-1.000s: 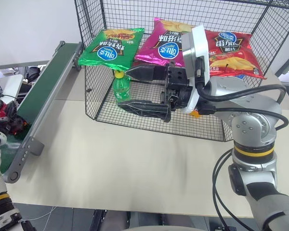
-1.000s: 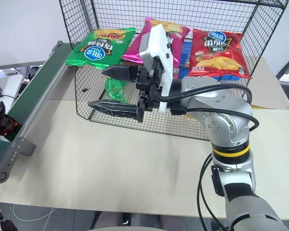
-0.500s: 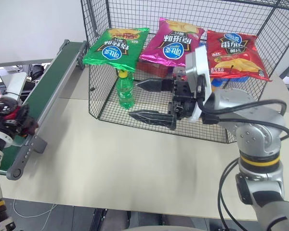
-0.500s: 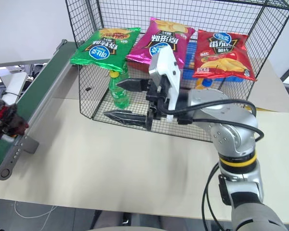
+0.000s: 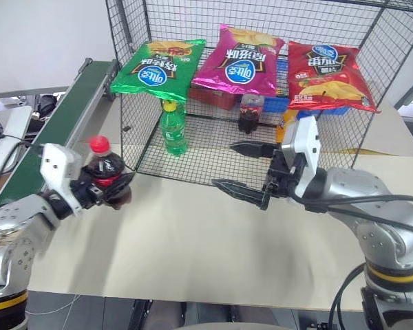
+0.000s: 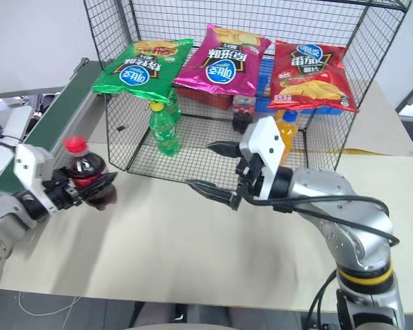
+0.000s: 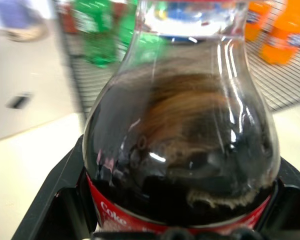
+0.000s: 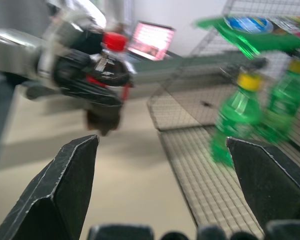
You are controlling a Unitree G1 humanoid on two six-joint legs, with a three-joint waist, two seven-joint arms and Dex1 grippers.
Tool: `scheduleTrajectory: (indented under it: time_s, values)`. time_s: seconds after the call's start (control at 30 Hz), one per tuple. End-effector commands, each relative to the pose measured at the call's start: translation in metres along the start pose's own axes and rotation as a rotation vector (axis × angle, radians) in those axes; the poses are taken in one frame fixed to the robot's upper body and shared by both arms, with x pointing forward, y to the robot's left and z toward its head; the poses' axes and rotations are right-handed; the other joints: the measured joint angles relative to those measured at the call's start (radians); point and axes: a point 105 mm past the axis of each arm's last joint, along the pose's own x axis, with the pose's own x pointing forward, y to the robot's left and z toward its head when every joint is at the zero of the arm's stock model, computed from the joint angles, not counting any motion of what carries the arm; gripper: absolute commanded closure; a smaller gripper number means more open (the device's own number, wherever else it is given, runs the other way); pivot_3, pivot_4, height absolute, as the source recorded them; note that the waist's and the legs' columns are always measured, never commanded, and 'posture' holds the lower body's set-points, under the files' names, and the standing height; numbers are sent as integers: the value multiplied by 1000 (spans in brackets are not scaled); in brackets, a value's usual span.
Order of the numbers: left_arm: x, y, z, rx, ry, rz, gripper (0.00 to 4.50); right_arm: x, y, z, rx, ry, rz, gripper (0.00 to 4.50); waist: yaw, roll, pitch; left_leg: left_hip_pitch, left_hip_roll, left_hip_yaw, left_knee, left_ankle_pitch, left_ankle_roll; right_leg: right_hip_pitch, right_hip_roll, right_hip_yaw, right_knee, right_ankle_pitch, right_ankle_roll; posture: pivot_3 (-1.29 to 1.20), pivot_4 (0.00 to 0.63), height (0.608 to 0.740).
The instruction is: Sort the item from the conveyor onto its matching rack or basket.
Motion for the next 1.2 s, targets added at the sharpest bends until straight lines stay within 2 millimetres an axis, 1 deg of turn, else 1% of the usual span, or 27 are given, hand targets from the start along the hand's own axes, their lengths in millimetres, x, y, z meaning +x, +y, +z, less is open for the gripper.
scheduleTrajectory:
  time_s: [0.03,0.1,0.17,0.27,0.4,0.47,0.6,0.63,0.7,0.77,0.9,1.03,1.17,1.2]
  values:
    - [24,-19,19,84,-90,-90,1453,-8,-3,9,-65,-36,-116,0,6,0,0,0,0,2,1,0,0,0,1,0,0,0,0,0,150,740]
    - [40,-22,20,88,-112,-121,1453,-12,-5,6,-68,-28,-177,0,10,0,0,-1,-1,3,1,0,0,0,1,0,-1,0,1,0,150,740]
    - [56,-22,23,103,-137,-143,1453,-16,-8,5,-74,-22,-236,0,2,0,0,0,-1,4,1,0,0,0,2,1,-1,0,1,0,150,740]
    - [91,-29,27,136,-180,-217,1453,-24,-14,-2,-98,16,-357,0,11,0,0,0,0,3,1,0,0,0,7,2,0,0,1,0,150,740]
    - [133,-40,28,153,-224,-294,1453,-29,-16,-9,-91,35,-464,0,13,0,0,-2,0,2,2,0,0,0,13,8,-1,0,1,0,150,740]
    - [151,-42,29,168,-248,-294,1453,-30,-16,-12,-92,40,-496,0,10,0,0,-3,-1,3,2,0,0,-1,13,10,-1,0,1,0,150,740]
    - [190,-58,32,151,-287,-290,1453,-35,-19,-16,-81,44,-593,0,8,0,0,-4,-1,3,3,0,1,-2,14,11,0,0,1,0,150,740]
    - [197,-60,33,148,-293,-278,1453,-36,-20,-17,-78,44,-610,0,8,0,0,-4,-2,3,4,0,1,-2,15,11,0,0,1,0,150,740]
    - [207,-64,33,144,-296,-261,1453,-37,-20,-18,-70,46,-634,0,8,0,0,-5,-2,3,4,0,1,-2,15,11,0,-1,1,0,150,740]
    - [215,-64,32,135,-293,-228,1453,-39,-20,-20,-64,51,-653,0,7,0,0,-5,-2,3,4,0,1,-2,15,11,0,-1,2,0,150,740]
    - [225,-62,26,107,-267,-169,1453,-41,-19,-23,-51,69,-673,0,4,0,0,-5,-1,3,4,0,1,-2,16,11,1,-1,2,0,150,740]
    - [230,-59,16,110,-238,-121,1453,-40,-20,-27,-42,88,-680,0,6,0,0,-5,-2,3,4,0,1,-2,16,11,1,-1,2,0,150,740]
    - [231,-59,11,91,-232,-110,1453,-39,-21,-28,-37,87,-684,0,6,0,0,-5,-2,3,4,0,1,-2,16,11,1,-1,2,0,150,740]
    - [231,-60,10,85,-230,-113,953,-39,-22,-28,-36,86,-684,0,7,0,0,-5,-2,3,4,1,1,-2,16,11,1,-1,2,0,150,740]
